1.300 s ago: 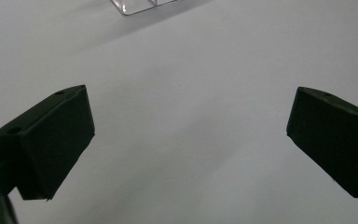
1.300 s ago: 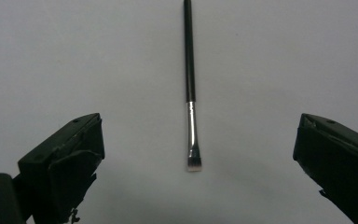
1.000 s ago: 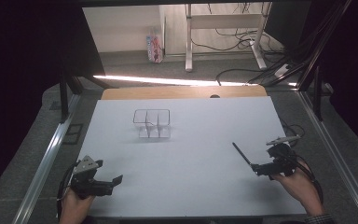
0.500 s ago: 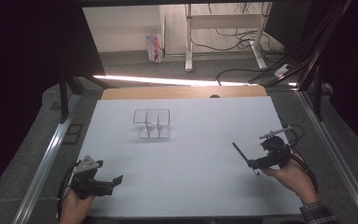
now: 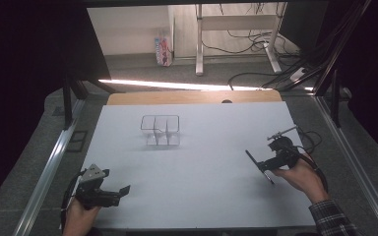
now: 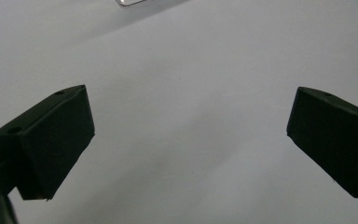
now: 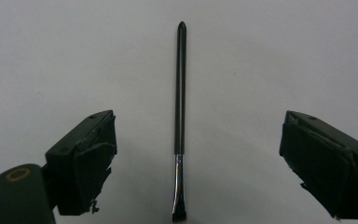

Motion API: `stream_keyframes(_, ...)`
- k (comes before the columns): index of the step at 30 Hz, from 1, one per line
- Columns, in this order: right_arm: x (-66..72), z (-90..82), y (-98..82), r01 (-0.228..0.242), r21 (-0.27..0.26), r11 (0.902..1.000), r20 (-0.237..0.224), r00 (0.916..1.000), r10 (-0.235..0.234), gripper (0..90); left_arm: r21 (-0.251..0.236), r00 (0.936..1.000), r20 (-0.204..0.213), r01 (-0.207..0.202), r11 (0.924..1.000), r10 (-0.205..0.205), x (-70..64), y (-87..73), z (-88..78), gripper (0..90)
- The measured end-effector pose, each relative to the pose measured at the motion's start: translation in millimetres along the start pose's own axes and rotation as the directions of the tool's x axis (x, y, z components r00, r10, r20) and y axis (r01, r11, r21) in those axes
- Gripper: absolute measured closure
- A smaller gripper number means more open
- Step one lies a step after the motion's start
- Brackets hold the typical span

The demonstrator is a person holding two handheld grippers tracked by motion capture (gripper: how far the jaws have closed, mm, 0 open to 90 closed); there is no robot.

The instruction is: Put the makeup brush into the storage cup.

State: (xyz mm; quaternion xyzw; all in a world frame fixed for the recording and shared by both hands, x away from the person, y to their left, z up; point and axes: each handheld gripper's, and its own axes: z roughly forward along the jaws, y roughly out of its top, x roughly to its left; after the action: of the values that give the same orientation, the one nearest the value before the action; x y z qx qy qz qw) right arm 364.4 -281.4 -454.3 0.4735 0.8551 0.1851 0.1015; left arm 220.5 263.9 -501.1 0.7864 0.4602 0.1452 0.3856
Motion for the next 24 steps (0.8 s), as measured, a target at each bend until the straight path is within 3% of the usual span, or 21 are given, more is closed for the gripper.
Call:
stream_keyframes(17,8.7,15.5,36.8,0.029,0.063,0.9976,-0.036,0.999,-0.027,29.3,0.013,1.0,-0.003,0.001,0.9999,-0.001,0.2,-0.4,0.5,1.3)
stream_keyframes(24,10.5,21.6,42.8,0.038,0.09,0.9952,-0.032,0.9989,-0.035,38.1,0.012,1.0,-0.004,0.003,0.9999,-0.003,0.3,-0.7,-0.1,1.3)
